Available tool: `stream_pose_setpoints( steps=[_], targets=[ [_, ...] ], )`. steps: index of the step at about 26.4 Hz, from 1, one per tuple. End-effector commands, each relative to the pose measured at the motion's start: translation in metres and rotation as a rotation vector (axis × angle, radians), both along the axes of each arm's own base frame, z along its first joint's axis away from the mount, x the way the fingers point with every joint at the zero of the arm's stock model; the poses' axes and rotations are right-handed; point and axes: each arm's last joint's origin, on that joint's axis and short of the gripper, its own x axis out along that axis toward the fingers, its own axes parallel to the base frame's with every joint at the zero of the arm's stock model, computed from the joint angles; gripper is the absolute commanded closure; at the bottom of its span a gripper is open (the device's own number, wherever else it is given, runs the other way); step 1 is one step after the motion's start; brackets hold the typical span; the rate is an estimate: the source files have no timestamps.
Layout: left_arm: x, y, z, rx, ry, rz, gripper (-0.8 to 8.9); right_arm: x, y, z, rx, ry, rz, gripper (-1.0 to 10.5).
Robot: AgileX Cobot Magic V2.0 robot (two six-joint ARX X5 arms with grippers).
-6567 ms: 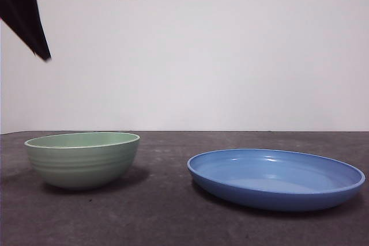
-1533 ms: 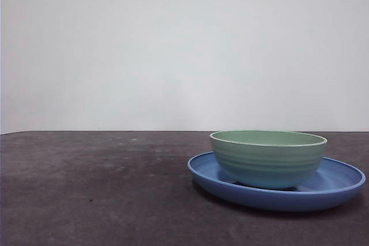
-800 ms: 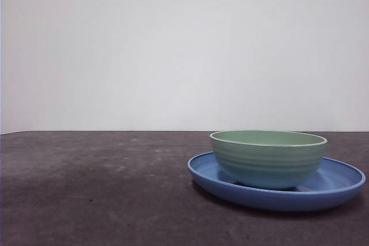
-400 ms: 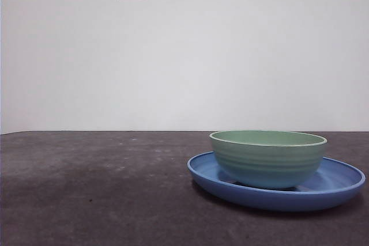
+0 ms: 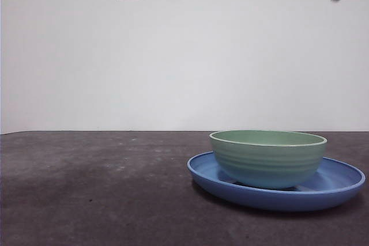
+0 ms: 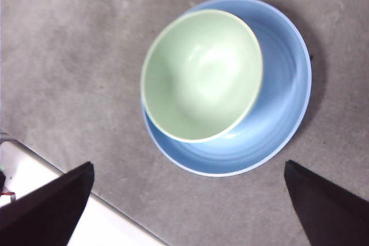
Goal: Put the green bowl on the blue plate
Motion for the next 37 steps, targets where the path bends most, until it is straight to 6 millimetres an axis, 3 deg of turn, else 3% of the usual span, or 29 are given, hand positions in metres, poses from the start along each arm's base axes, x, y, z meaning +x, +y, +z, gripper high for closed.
stream_pose_setpoints(
  steps=[1,10,22,27,37],
  targets=[
    [0.000,-0.001,0.004,-0.017,-0.011,-0.010,2.47,0.021,-0.001,-0.008,-0.013,0.018,0.003,3.3],
    [0.000,-0.001,0.003,-0.013,-0.006,-0.010,2.47,0.071,-0.018,-0.046,-0.009,0.094,-0.069,3.3],
    [0.000,-0.001,0.003,-0.015,-0.008,-0.010,2.47,0.108,-0.023,-0.094,-0.024,0.151,-0.050,3.3],
    [0.000,-0.001,0.003,-0.014,-0.008,-0.010,2.47,0.117,-0.023,-0.112,-0.019,0.182,-0.040,5.5],
    [0.000,-0.001,0.003,-0.015,-0.008,-0.010,2.47,0.125,-0.010,-0.129,-0.003,0.194,0.030,7.8]
  ],
)
